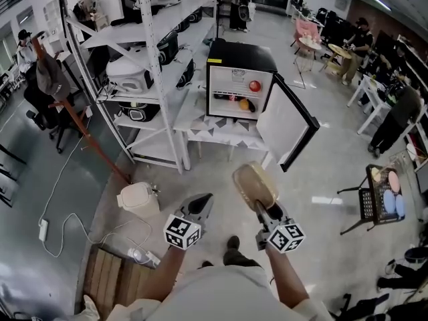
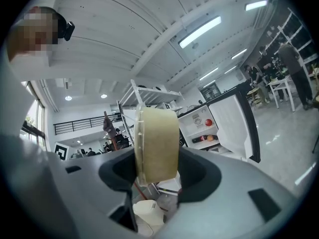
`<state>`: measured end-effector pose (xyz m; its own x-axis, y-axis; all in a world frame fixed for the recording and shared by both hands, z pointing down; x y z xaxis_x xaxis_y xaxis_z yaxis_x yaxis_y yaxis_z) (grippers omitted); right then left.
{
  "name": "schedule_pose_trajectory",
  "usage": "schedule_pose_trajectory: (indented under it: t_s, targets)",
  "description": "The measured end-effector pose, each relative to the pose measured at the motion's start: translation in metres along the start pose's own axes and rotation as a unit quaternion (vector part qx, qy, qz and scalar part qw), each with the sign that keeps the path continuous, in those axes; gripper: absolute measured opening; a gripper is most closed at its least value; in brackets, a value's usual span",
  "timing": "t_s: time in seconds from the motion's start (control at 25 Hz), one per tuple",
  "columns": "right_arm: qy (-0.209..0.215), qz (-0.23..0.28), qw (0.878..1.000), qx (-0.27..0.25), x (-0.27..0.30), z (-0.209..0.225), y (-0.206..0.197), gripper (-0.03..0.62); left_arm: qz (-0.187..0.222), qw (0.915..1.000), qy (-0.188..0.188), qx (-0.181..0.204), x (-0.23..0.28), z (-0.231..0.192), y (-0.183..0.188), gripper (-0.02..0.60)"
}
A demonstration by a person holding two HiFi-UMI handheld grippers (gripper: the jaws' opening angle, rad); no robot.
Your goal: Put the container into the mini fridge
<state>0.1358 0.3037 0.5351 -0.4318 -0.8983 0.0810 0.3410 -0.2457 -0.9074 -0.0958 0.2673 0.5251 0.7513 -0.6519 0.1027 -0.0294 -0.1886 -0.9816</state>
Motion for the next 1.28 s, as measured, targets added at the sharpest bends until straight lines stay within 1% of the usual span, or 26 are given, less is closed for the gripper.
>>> schedule_pose_trajectory:
  t_s: [0.28,0.52,0.88,1.08,1.28]
  targets:
    - [0.014,-0.005,1.000,0.002,0.034,0.027,0.008,0.224,-0.002,0.9999,0.015,0.003,0.029,-0.016,0.003,0.003]
    - [0.034,-0.014,0.999,-0.012,0.075,0.058,0.027,0.224,-0.001,0.9995,0.031,0.006,0.070,-0.037,0.013,0.003]
    - [0.056,-0.024,0.998,-0.004,0.127,0.113,0.054,0.224,-0.009,0.9984,0.054,0.009,0.134,-0.057,0.026,0.003]
    - [0.069,-0.032,0.997,-0.014,0.151,0.138,0.064,0.224,-0.010,0.9975,0.069,0.012,0.165,-0.067,0.031,0.003]
    - [0.075,-0.040,0.996,-0.011,0.166,0.163,0.068,0.224,-0.015,0.9964,0.082,0.018,0.191,-0.070,0.031,0.003]
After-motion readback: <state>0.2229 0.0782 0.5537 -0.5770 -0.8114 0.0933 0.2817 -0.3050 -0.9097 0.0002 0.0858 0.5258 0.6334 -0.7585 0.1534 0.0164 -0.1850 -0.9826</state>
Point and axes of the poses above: the fingertips, and each gripper's own axes: x forward along the fingers, z to its right, y out of its top, the point moved 5 cm from there along -x, backward along the fingers, and after that the axes turned 1 degree about -z, right-handed, at the moved point
